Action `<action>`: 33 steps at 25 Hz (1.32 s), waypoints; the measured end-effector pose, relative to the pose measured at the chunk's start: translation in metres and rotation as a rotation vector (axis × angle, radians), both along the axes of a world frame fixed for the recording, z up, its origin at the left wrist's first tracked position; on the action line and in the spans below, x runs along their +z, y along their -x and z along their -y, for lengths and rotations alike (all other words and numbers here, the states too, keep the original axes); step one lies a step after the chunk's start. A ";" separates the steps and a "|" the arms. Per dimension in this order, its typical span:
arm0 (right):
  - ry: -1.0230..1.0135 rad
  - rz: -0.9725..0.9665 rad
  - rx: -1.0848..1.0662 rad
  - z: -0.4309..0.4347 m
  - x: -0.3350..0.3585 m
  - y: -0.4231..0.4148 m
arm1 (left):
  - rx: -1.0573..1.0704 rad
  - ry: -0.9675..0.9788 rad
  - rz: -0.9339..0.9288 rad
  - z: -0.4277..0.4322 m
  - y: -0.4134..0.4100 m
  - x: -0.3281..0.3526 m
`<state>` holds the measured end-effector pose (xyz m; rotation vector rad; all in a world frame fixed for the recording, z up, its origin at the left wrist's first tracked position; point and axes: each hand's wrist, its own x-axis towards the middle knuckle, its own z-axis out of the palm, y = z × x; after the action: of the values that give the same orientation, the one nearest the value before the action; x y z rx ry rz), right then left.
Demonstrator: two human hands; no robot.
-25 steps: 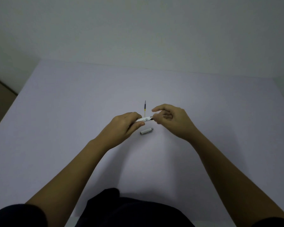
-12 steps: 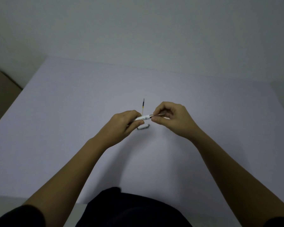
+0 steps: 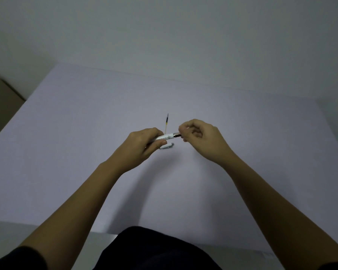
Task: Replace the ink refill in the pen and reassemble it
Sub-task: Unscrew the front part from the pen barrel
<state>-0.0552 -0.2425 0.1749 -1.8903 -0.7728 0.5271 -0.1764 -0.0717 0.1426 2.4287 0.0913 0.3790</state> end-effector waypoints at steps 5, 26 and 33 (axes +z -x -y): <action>-0.025 -0.019 0.028 -0.007 0.001 0.003 | -0.013 0.020 -0.009 -0.008 0.004 -0.003; -0.101 -0.293 -0.194 -0.047 -0.033 -0.002 | -0.102 0.179 -0.087 -0.053 -0.021 -0.029; -0.152 -0.378 -0.283 -0.057 -0.057 -0.003 | 0.009 0.383 -0.196 -0.041 -0.011 -0.071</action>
<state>-0.0519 -0.1851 0.1184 -1.6562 -0.2835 0.6036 -0.1658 -0.0311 0.0714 2.0788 0.2383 0.1122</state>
